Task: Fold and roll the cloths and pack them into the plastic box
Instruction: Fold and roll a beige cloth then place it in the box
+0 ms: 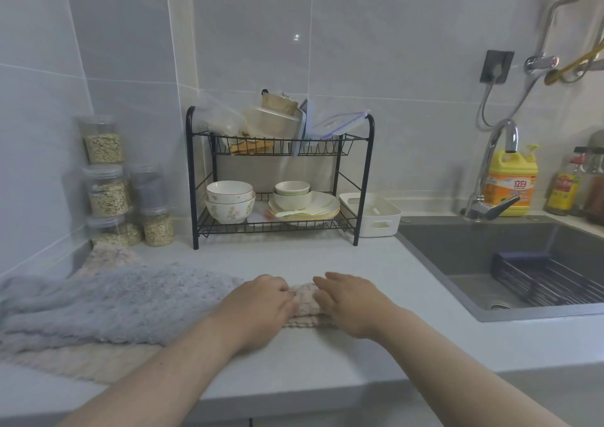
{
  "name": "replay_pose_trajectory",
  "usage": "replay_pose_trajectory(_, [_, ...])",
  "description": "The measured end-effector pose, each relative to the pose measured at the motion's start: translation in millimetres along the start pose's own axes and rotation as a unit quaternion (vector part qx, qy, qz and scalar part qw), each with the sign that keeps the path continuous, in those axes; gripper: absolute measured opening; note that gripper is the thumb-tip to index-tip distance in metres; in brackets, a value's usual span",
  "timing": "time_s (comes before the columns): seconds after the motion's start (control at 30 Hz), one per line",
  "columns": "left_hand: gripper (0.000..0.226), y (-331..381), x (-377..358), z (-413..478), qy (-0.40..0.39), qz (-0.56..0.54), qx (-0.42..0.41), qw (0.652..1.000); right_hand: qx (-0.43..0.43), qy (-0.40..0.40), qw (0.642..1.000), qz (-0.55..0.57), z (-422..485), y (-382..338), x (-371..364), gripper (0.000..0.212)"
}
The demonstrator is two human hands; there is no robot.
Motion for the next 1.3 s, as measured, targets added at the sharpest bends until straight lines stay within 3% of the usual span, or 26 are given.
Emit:
replay_pose_trajectory(0.07, [0.041, -9, -3, 2, 0.01, -0.093, 0.082, 0.992, -0.021, -0.04, 0.999, 0.012, -3, 7, -9, 0.046])
replay_pose_trajectory(0.17, [0.011, -21, -9, 4, 0.031, -0.229, 0.192, 0.954, -0.005, -0.056, 0.998, 0.026, -6, 11, -11, 0.053])
replay_pose_trajectory(0.3, [0.065, -22, -13, 8, -0.049, -0.2, 0.229, 0.951, -0.065, -0.05, 0.992, 0.094, -4, 18, -9, 0.065])
replay_pose_trajectory(0.37, [0.053, -20, -11, 12, -0.073, -0.197, 0.234, 0.949, -0.104, -0.03, 0.987, 0.122, -2, 22, -3, 0.058])
replay_pose_trajectory(0.43, [0.034, -20, -9, 13, -0.064, -0.261, 0.25, 0.93, -0.124, -0.012, 0.979, 0.163, -1, 24, 2, 0.043])
replay_pose_trajectory(0.57, [0.048, -29, -5, 15, 0.011, -0.423, 0.3, 0.855, -0.166, 0.042, 0.931, 0.322, 3, 26, 10, 0.038])
replay_pose_trajectory(0.7, [0.058, -42, 0, 34, 0.117, -0.599, 0.329, 0.721, -0.183, 0.112, 0.826, 0.522, 25, 36, 17, 0.038])
replay_pose_trajectory(0.83, [0.051, -55, -2, 66, 0.161, -0.676, 0.314, 0.647, -0.157, 0.139, 0.765, 0.609, 62, 49, 16, 0.042])
replay_pose_trajectory(0.97, [0.048, -63, 0, 102, 0.168, -0.725, 0.306, 0.593, -0.173, 0.124, 0.713, 0.668, 99, 62, 22, 0.044])
replay_pose_trajectory(1.07, [0.036, -65, 12, 132, 0.145, -0.735, 0.326, 0.577, -0.208, 0.124, 0.679, 0.693, 121, 68, 40, 0.044])
replay_pose_trajectory(1.3, [0.04, -51, 88, 185, 0.121, -0.757, 0.382, 0.517, -0.266, 0.14, 0.681, 0.668, 146, 59, 130, 0.052])
Point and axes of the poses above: each hand's wrist, its own z-axis towards the middle knuckle, its own x-axis out of the back of the hand, y = z × x, the point moved 5 cm from there along z, towards the middle knuckle, and after that the axes turned 12 degrees about y, right-handed, at the moved point
